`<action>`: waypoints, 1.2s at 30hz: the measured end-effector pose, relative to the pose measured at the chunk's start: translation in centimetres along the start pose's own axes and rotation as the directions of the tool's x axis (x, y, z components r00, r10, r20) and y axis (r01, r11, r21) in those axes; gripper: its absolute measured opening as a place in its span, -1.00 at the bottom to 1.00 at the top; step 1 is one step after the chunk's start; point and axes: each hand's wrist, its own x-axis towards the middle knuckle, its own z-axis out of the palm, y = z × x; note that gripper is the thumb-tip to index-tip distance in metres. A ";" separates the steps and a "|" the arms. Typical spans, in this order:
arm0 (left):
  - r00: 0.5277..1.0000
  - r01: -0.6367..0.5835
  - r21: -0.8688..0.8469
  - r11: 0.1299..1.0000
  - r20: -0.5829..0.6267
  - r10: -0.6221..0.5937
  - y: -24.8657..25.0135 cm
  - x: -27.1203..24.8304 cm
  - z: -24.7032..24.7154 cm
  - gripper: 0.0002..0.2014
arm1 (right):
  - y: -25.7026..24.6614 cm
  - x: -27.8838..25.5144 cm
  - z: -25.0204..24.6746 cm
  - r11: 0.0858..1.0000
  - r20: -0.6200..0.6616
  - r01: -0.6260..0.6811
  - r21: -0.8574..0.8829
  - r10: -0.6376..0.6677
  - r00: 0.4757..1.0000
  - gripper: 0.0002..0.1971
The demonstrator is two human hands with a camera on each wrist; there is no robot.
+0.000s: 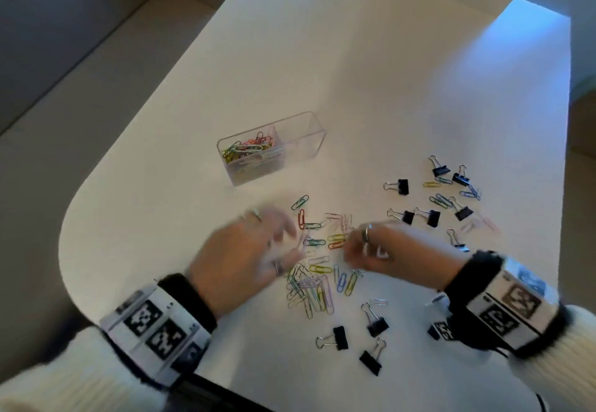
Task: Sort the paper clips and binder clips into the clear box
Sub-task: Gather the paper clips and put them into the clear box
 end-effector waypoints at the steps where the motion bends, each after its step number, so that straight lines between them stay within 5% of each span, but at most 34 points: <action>1: 0.973 0.058 0.026 0.998 0.220 -0.062 0.5 -0.4 1.0 -0.68 | 0.5 -0.7 0.8 0.999 0.060 -0.039 -0.011 0.040 0.997 -0.87; 3: 0.863 0.086 0.146 0.985 0.484 -0.147 1.0 -0.8 3.2 -0.68 | 1.5 -1.8 1.9 0.993 0.116 -0.112 -0.027 0.114 0.987 -0.85; 5: 0.817 0.096 0.178 0.979 0.548 -0.180 1.2 -0.6 4.8 -0.64 | 2.4 -2.7 2.4 0.986 0.133 -0.168 -0.018 0.169 0.977 -0.80; 13: 0.885 0.096 0.151 0.984 0.439 -0.154 3.0 2.7 6.8 -0.73 | 3.2 -2.3 2.9 0.969 0.019 -0.238 -0.058 0.240 0.971 -0.82; 17: 0.918 0.154 0.211 0.965 0.331 -0.219 2.9 2.6 5.4 -0.63 | 3.1 -2.7 2.3 0.972 -0.049 -0.232 -0.046 0.229 0.972 -0.67; 23: 0.773 0.307 0.346 0.887 0.453 -0.444 1.5 2.0 5.2 -0.16 | 2.1 -0.9 2.9 0.959 -0.075 -0.241 -0.146 0.232 0.970 -0.21; 26: 0.770 0.324 0.247 0.913 0.491 -0.407 2.0 2.6 6.0 -0.13 | 1.7 0.4 2.2 0.962 -0.106 -0.221 -0.161 0.206 0.973 -0.09; 30: 0.831 0.359 0.182 0.916 0.384 -0.402 2.1 2.8 4.9 -0.36 | 1.7 0.7 1.7 0.972 -0.146 -0.226 -0.063 0.215 0.966 -0.13; 36: 0.758 0.347 0.224 0.911 0.505 -0.413 1.5 0.7 5.2 -0.35 | 2.1 -0.7 2.5 0.945 -0.023 -0.325 0.023 0.326 0.945 -0.34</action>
